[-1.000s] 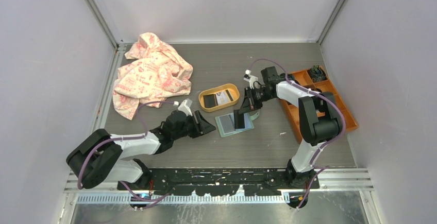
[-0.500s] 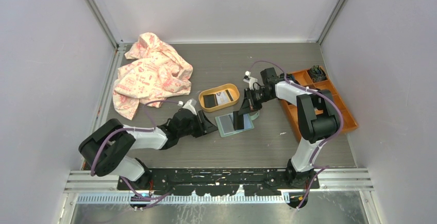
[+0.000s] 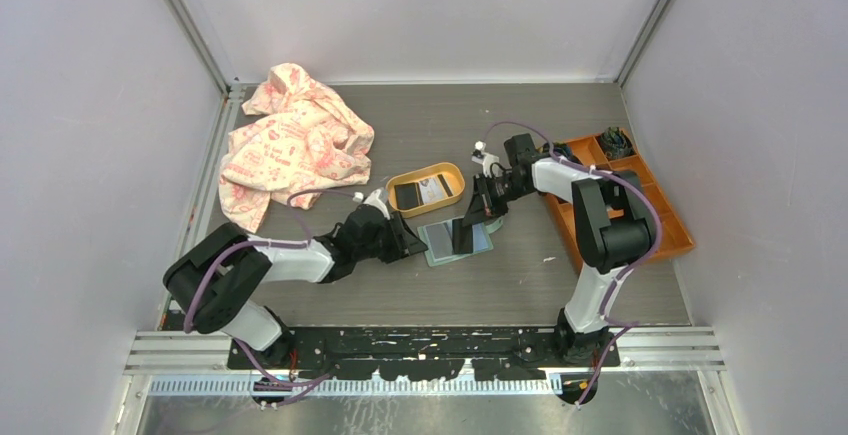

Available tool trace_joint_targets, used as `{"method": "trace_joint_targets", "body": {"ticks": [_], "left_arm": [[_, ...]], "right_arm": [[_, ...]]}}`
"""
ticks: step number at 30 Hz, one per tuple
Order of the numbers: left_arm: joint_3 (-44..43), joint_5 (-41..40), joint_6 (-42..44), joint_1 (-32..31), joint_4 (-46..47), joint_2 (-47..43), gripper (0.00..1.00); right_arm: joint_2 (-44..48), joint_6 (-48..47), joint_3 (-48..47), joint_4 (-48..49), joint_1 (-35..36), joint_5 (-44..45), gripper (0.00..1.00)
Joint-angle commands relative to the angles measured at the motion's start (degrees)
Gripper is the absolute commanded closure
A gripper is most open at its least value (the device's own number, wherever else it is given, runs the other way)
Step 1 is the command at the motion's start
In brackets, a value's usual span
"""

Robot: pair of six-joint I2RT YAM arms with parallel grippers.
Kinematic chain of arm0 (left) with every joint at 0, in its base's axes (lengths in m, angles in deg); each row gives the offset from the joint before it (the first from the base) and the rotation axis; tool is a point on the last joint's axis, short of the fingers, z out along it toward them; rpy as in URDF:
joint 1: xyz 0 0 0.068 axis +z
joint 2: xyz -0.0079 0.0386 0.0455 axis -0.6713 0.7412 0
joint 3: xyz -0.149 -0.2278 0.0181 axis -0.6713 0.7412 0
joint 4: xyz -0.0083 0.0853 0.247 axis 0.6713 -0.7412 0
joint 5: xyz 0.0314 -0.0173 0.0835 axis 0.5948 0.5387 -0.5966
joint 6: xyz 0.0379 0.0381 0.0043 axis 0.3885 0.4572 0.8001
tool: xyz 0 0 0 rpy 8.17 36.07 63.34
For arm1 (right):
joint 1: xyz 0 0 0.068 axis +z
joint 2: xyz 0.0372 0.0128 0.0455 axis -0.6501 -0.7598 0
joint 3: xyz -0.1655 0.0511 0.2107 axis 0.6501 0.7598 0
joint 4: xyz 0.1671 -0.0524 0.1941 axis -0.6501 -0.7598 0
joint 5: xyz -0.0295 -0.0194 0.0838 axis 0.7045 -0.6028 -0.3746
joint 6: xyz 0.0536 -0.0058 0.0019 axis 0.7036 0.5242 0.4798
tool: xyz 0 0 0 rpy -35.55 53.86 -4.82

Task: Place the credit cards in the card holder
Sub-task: Insert the credit card into the card holder.

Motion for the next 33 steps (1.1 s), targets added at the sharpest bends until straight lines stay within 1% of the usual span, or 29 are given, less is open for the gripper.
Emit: {"method": "trace_joint_targets", "body": {"ticks": [1, 9, 14, 19, 27, 33], "left_arm": [[-3.77, -1.03, 1.72, -0.52, -2.22, 1.32, 0.61], [-6.49, -1.06, 2.25, -0.84, -5.08, 3.97, 0.62], [-7.52, -0.94, 2.51, -0.88, -6.33, 5.04, 0.66], [-8.50, -0.51, 2.87, -0.89, -6.82, 6.09, 0.69], [-9.41, 0.23, 3.22, -1.07, -7.35, 6.93, 0.72], [-9.74, 0.76, 3.23, -1.11, -7.37, 7.43, 0.74]], "right_arm": [[-0.74, -0.49, -0.73, 0.85, -0.17, -0.76, 0.99], [-2.58, 0.99, -0.02, 3.24, -0.08, -2.10, 0.98], [-4.66, 1.80, -1.03, 3.10, -0.08, -2.90, 0.97], [-6.33, 2.15, -1.73, 2.83, -0.08, -3.49, 0.97], [-6.55, 2.77, -1.65, 4.01, -0.07, -5.57, 0.97], [-7.20, 3.39, -1.64, 4.23, -0.06, -4.49, 0.97]]}}
